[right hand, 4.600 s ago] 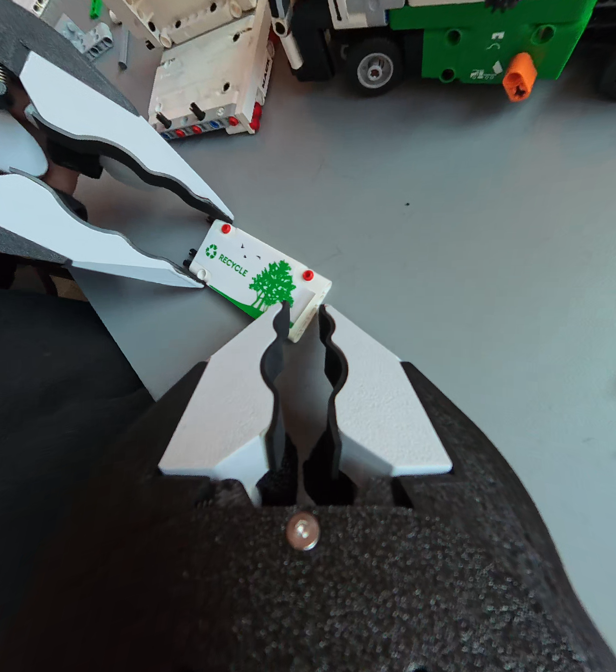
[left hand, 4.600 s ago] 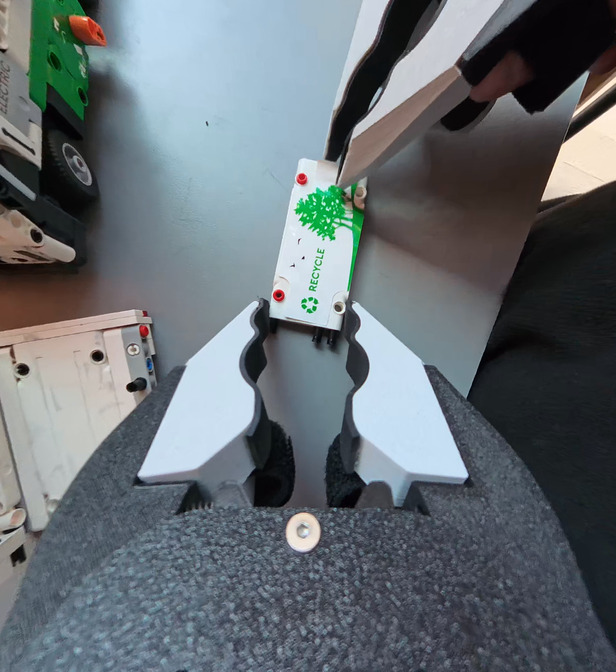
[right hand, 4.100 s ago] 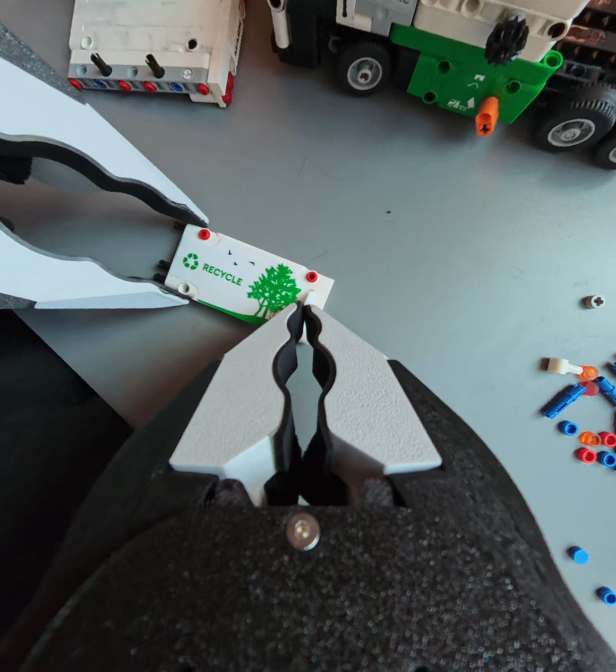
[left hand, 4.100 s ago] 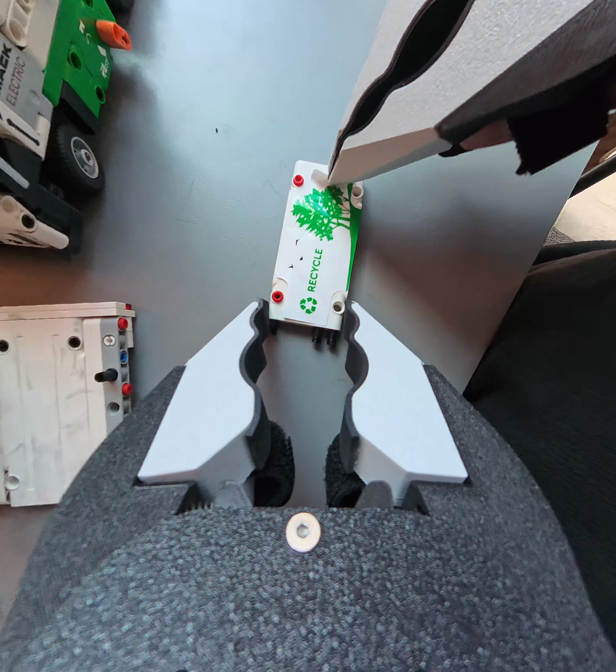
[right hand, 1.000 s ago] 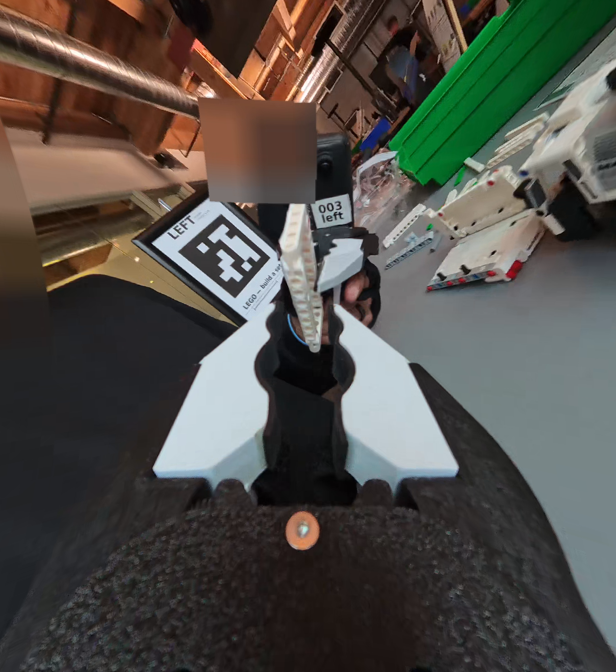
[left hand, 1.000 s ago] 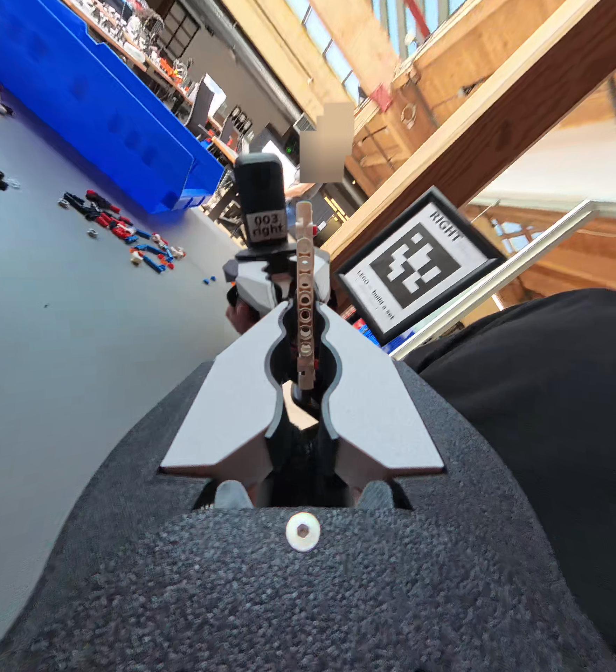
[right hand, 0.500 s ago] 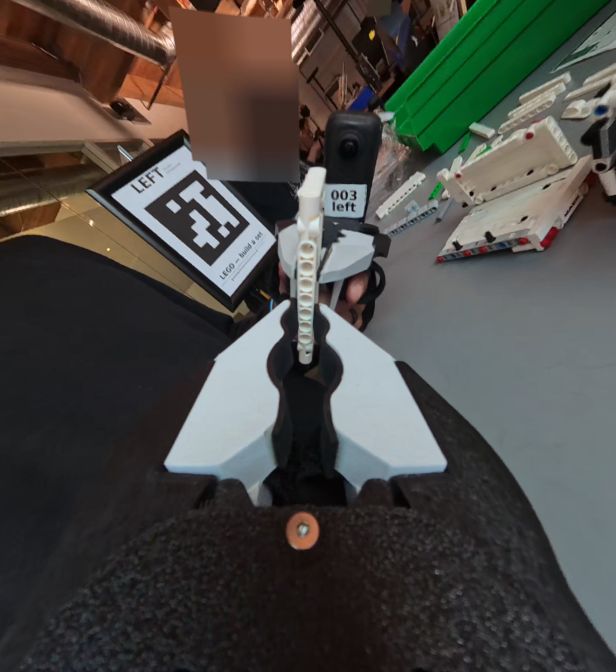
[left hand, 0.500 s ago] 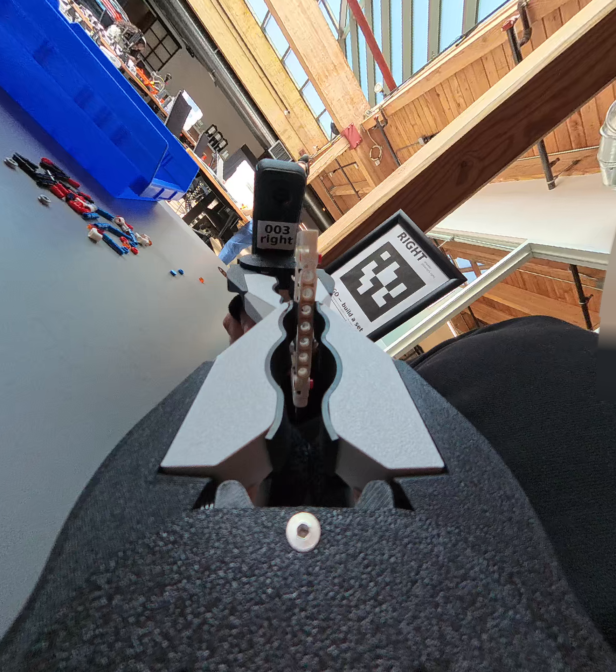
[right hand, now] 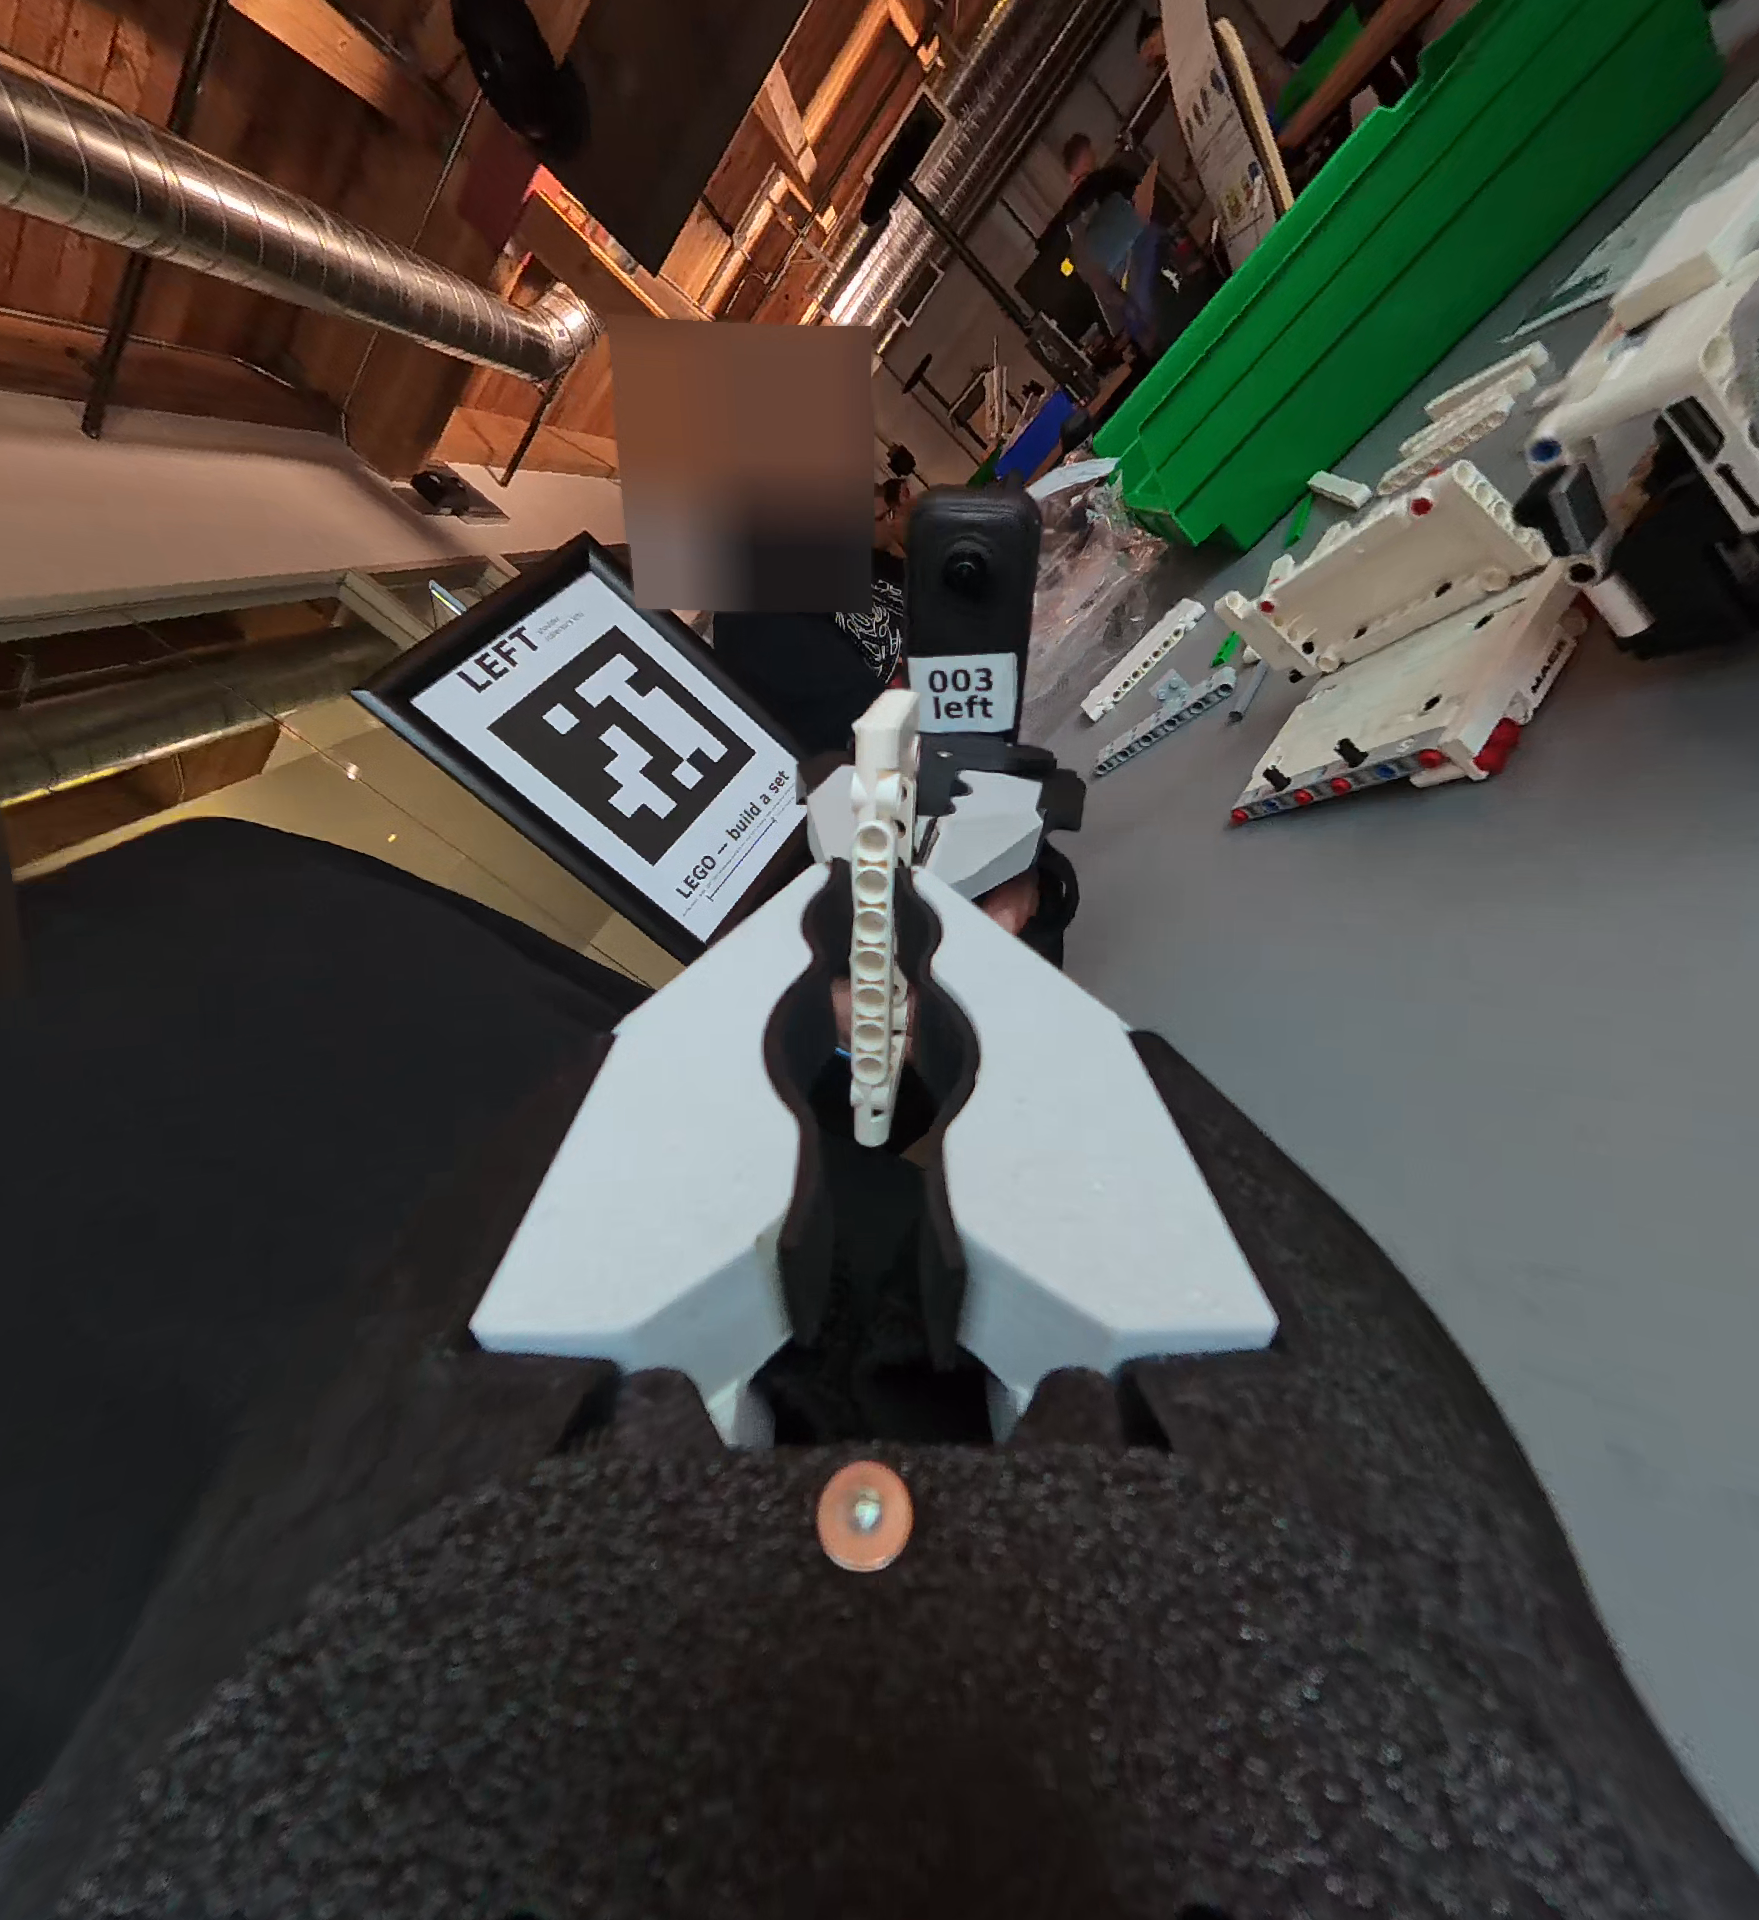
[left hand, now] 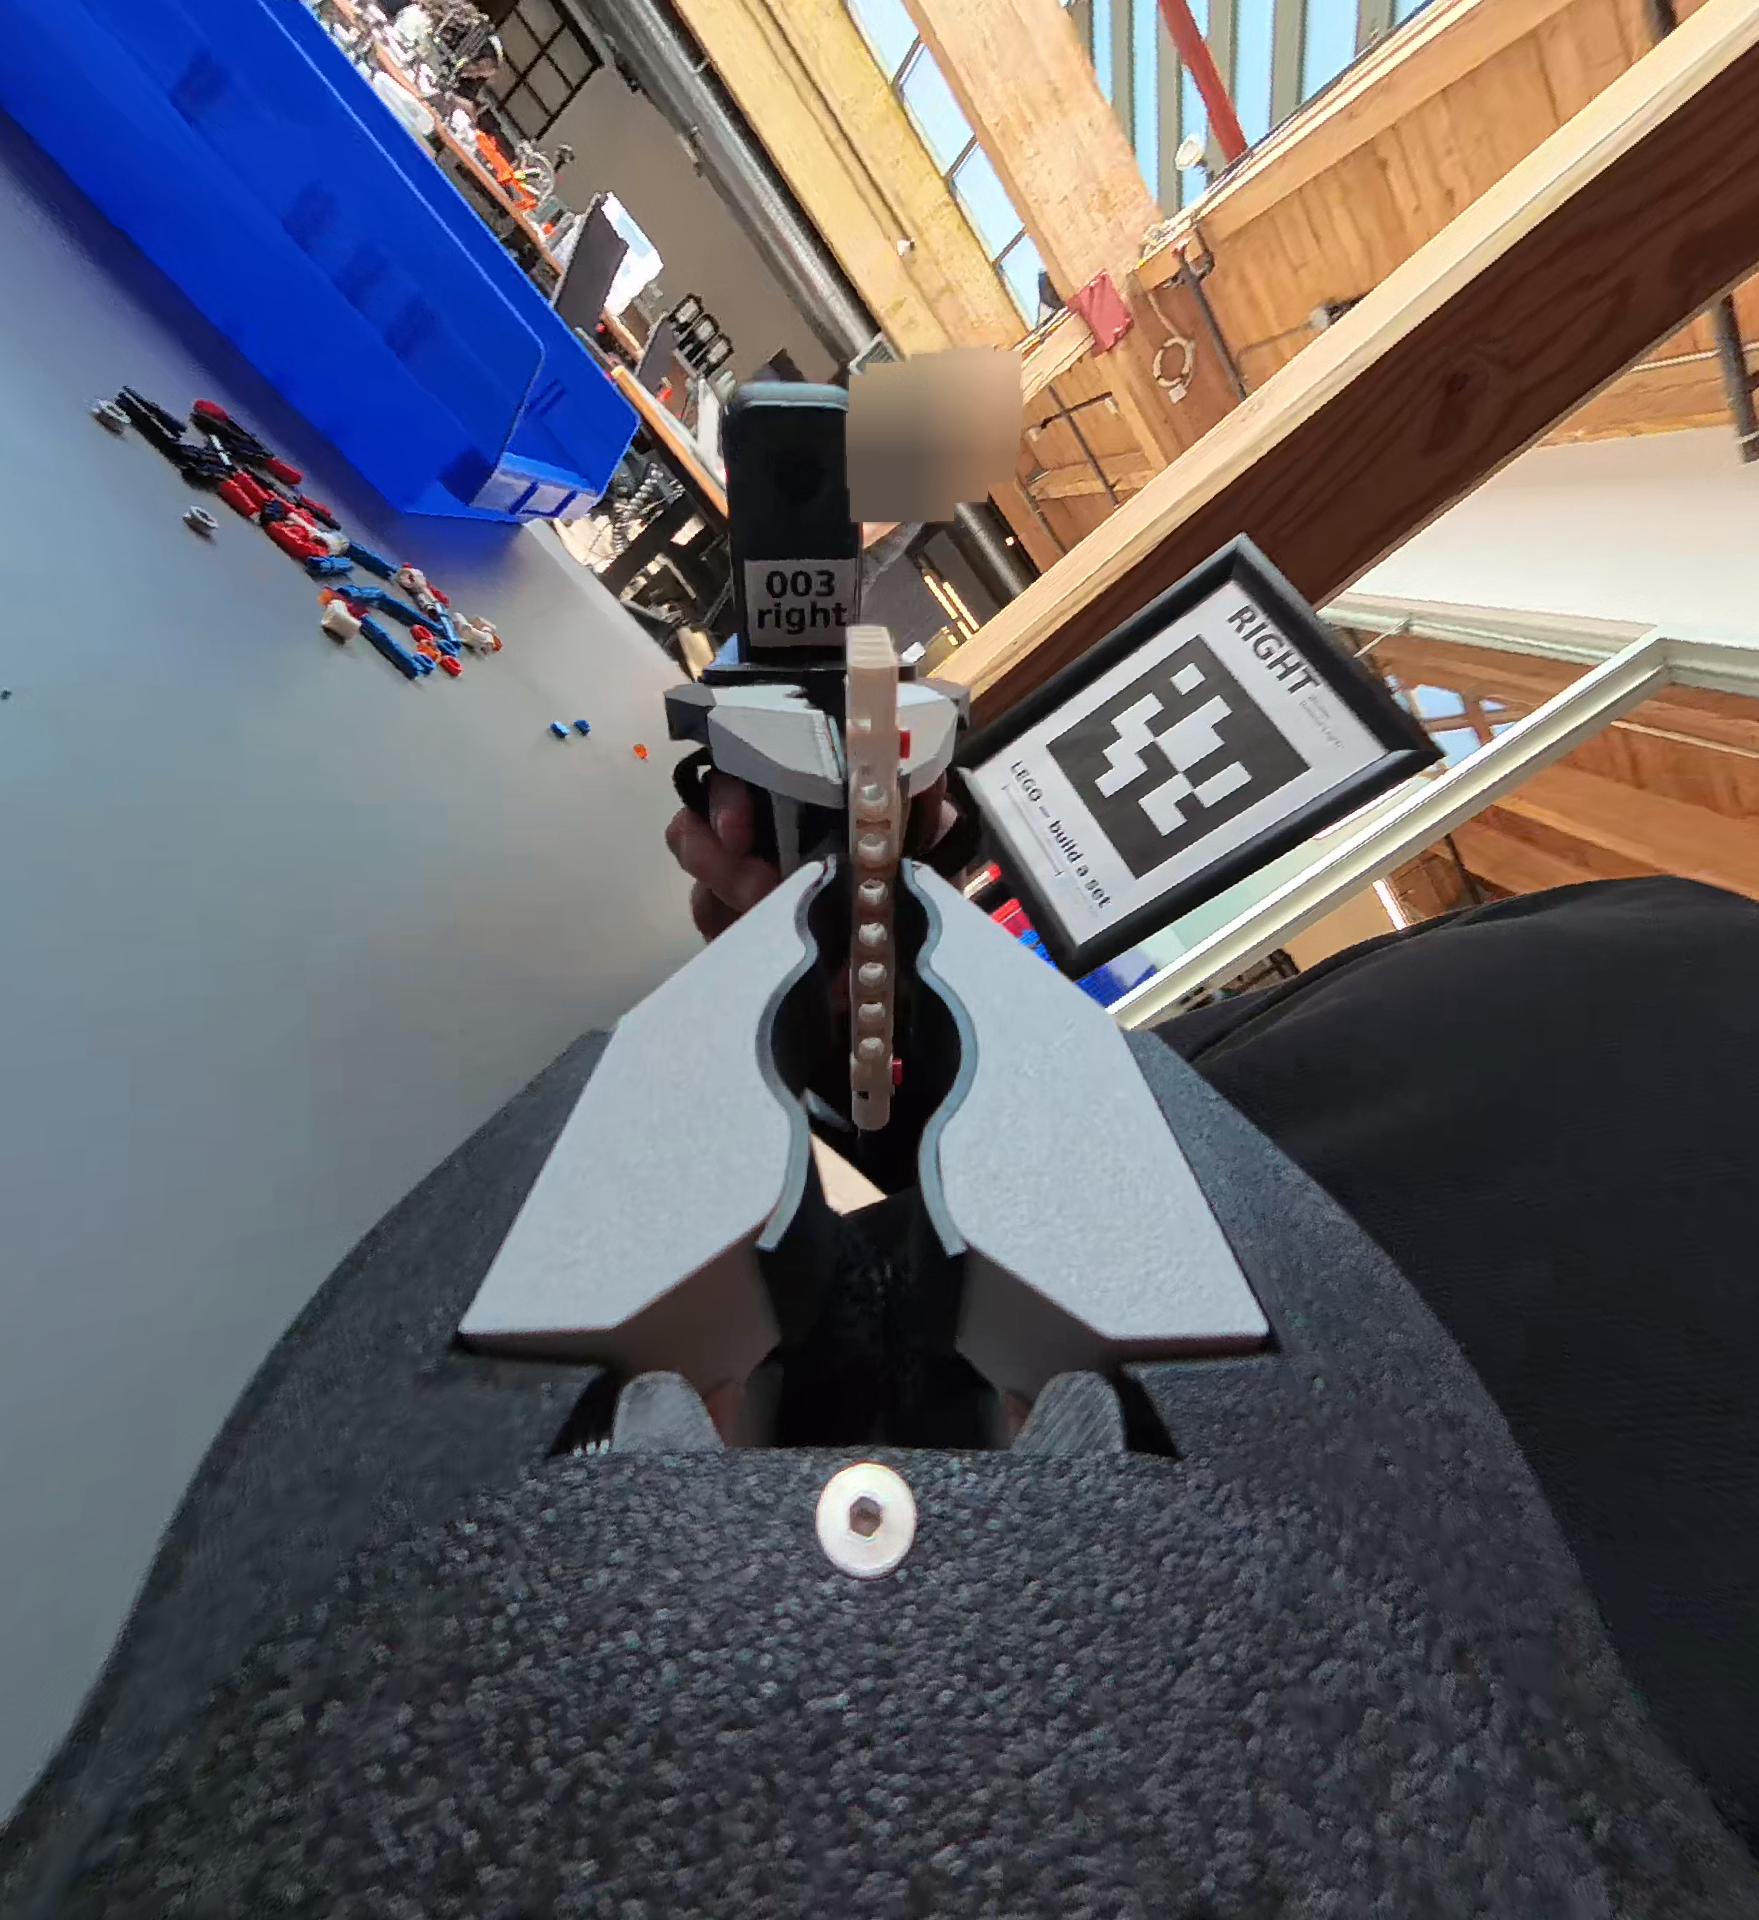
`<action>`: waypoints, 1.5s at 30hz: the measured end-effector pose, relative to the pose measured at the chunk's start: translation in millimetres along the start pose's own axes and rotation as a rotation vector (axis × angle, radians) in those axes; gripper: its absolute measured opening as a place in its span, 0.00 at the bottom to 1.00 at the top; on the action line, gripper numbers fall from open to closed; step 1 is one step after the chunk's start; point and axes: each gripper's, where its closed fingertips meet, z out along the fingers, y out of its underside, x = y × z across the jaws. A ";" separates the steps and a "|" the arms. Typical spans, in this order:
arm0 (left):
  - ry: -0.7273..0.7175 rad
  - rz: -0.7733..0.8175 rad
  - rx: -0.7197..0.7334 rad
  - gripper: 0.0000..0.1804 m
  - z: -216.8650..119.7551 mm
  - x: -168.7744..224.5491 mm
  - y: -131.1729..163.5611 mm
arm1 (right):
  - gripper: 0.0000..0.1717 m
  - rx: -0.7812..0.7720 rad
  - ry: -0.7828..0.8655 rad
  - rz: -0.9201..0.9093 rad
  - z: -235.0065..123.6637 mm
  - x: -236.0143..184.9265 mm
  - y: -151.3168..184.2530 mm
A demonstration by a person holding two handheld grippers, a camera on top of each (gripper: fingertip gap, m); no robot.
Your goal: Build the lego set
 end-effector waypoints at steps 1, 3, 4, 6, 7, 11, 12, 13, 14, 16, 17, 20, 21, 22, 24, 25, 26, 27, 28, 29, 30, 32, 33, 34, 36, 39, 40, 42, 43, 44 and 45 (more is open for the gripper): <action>-0.028 0.024 -0.015 0.03 0.2 -2.7 0.4 | 0.04 0.006 -0.002 0.020 -0.7 3.1 0.4; -0.062 0.049 -0.030 0.02 -0.2 -5.4 -1.0 | 0.04 0.038 -0.018 0.034 -1.2 7.1 -0.2; -0.067 0.049 -0.041 0.02 -0.4 -6.2 -1.1 | 0.04 0.048 -0.035 0.059 -1.3 8.0 -0.2; -0.058 0.034 -0.050 0.02 -0.4 -6.6 -1.6 | 0.04 0.063 -0.069 0.094 -1.1 8.8 -1.6; -0.047 0.020 -0.052 0.03 -0.3 -6.4 -1.7 | 0.04 0.070 -0.092 0.104 -0.7 7.8 -2.5; -0.051 -0.004 -0.080 0.02 0.0 -10.1 0.4 | 0.04 0.088 -0.118 0.125 0.0 10.5 -5.7; -0.059 -0.002 -0.084 0.03 -0.3 -11.3 0.2 | 0.04 0.084 -0.113 0.128 -0.2 12.5 -5.5; -0.065 -0.003 -0.087 0.03 -0.1 -12.3 0.2 | 0.04 0.077 -0.106 0.127 -0.6 14.2 -4.9; -0.077 0.003 -0.086 0.03 0.2 -14.2 -0.1 | 0.04 0.084 -0.075 0.098 -0.8 17.6 -5.4; -0.077 0.016 -0.076 0.03 0.3 -14.5 -1.9 | 0.04 0.085 -0.057 0.087 -0.7 18.5 -6.8; -0.080 0.015 -0.057 0.04 -0.6 -14.9 -5.7 | 0.04 0.073 -0.051 0.093 -1.1 19.5 -6.3; -0.063 -0.011 0.017 0.04 -5.3 -14.6 -20.3 | 0.04 0.025 -0.034 0.087 -2.7 21.4 -1.7; -0.062 -0.012 0.011 0.03 -5.0 -15.7 -19.7 | 0.04 0.027 -0.050 0.111 -3.2 20.1 -2.1; -0.071 -0.011 0.004 0.03 -4.3 -17.9 -18.7 | 0.04 0.038 -0.051 0.129 -3.8 21.3 -3.0; -0.119 -0.030 -0.005 0.03 -4.1 -25.9 -16.8 | 0.04 0.056 -0.034 0.163 -5.5 27.6 -3.4; -0.157 -0.046 -0.011 0.03 -4.9 -31.4 -15.2 | 0.04 0.058 -0.010 0.193 -6.4 33.0 -2.0; -0.196 -0.066 -0.009 0.03 -6.4 -36.9 -13.8 | 0.05 0.053 0.023 0.202 -8.3 38.2 -0.4; -0.235 -0.088 -0.007 0.03 -8.7 -42.8 -11.6 | 0.08 0.044 0.068 0.171 -11.9 42.3 0.6; -0.281 -0.108 -0.009 0.03 -12.0 -50.2 -7.9 | 0.08 0.029 0.135 0.109 -18.1 47.1 1.5; -0.331 -0.121 -0.015 0.04 -15.8 -58.2 -2.9 | 0.08 0.001 0.224 0.033 -26.6 54.0 2.8; -0.377 -0.131 -0.020 0.04 -19.4 -65.6 2.5 | 0.08 -0.041 0.318 -0.063 -35.3 60.3 4.7; -0.440 -0.152 -0.035 0.04 -23.1 -75.1 13.4 | 0.01 -0.181 0.443 -0.268 -41.6 63.0 19.1; -0.465 -0.149 -0.045 0.04 -23.6 -76.7 16.7 | 0.01 -0.266 0.445 -0.332 -37.0 58.7 32.1; -0.493 -0.138 -0.059 0.04 -24.0 -78.1 19.6 | 0.00 -0.349 0.456 -0.379 -32.2 57.0 46.4; -0.550 -0.130 -0.091 0.05 -25.8 -82.1 25.9 | 0.00 -0.459 0.513 -0.438 -27.0 61.2 67.2; -0.657 -0.116 -0.120 0.07 -33.9 -94.1 34.9 | 0.00 -0.448 0.434 -0.262 -11.5 51.9 77.2; -0.679 -0.118 -0.113 0.07 -35.9 -96.9 36.8 | 0.00 -0.423 0.373 -0.196 -4.0 45.2 77.8; -0.706 -0.104 -0.101 0.07 -37.7 -97.5 38.1 | 0.00 -0.445 0.356 -0.182 3.8 46.4 85.5; -0.715 -0.095 -0.101 0.08 -38.2 -97.5 38.9 | 0.00 -0.461 0.382 -0.236 5.9 51.3 88.5; -0.716 -0.089 -0.106 0.08 -38.4 -97.0 39.7 | 0.00 -0.470 0.398 -0.284 8.2 54.6 90.7; -0.717 -0.079 -0.108 0.08 -39.3 -96.6 39.5 | 0.00 -0.481 0.411 -0.298 9.7 57.0 91.8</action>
